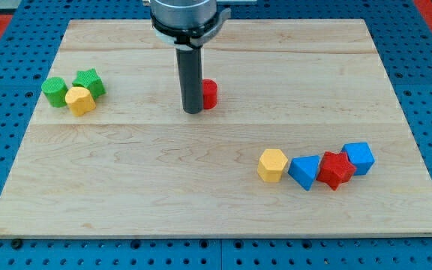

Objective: Move yellow hexagon and red circle near blue triangle

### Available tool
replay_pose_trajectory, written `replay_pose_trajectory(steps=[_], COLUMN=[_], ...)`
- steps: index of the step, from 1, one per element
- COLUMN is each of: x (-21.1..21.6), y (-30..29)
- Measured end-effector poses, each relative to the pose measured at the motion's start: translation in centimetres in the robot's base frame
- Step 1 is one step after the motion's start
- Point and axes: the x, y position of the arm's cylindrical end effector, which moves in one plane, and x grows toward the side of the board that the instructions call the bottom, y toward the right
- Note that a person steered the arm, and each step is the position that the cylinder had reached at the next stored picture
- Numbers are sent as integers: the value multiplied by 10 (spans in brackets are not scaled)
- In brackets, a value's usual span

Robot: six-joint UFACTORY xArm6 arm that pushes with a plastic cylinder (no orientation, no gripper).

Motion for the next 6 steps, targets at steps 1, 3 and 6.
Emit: replay_pose_trajectory(steps=[1, 3, 6], x=[-18, -19, -61], y=[-33, 51, 129])
